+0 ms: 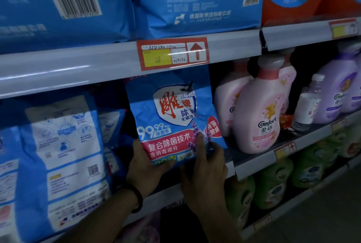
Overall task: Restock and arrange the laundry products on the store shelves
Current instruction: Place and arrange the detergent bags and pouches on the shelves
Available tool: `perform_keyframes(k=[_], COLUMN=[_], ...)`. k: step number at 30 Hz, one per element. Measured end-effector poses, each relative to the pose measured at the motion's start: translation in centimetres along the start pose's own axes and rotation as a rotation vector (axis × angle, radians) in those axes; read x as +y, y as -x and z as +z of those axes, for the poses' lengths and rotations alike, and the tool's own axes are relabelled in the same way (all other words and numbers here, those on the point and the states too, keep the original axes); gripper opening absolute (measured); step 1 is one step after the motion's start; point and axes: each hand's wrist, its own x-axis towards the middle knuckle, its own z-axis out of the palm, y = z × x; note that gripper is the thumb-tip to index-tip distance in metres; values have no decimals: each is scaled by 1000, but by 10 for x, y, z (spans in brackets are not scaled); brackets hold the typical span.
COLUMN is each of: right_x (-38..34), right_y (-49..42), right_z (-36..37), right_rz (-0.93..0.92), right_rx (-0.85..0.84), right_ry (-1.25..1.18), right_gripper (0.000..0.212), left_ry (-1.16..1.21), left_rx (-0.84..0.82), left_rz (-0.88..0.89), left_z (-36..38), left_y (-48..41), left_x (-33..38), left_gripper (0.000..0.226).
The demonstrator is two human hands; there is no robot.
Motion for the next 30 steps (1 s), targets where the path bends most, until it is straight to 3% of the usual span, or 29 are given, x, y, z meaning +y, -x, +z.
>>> perform_keyframes(k=[4, 8, 16, 19, 22, 25, 28, 30], right_x=[-1, 8, -2, -17, -44, -73, -100, -115], right_y=[0, -6, -17, -15, -10, -2, 10, 18], right_z=[4, 10, 11, 10, 6, 10, 18, 25], right_rz=[-47, -98, -57, 30, 110, 15, -2, -30], right_rx=[-20, -178, -360, -332, -159, -19, -116, -196], right_ry=[-96, -137, 13, -27, -113, -331, -532, -604], right_gripper=[101, 108, 109, 100, 75, 50, 34, 36], left_ry=[-99, -186, -291, -397, -422, -449, -724, -998], left_rx=[106, 179, 168, 121, 56, 35, -76, -141], left_rz=[-16, -38, -154, -179, -13, 225, 469, 619], left_z=[8, 14, 14, 12, -1, -36, -80, -103], left_y=[-7, -18, -29, -21, 5, 32, 53, 63], left_x=[8, 14, 22, 31, 45, 60, 62, 53], left_gripper=[76, 67, 74, 68, 58, 61, 50, 51])
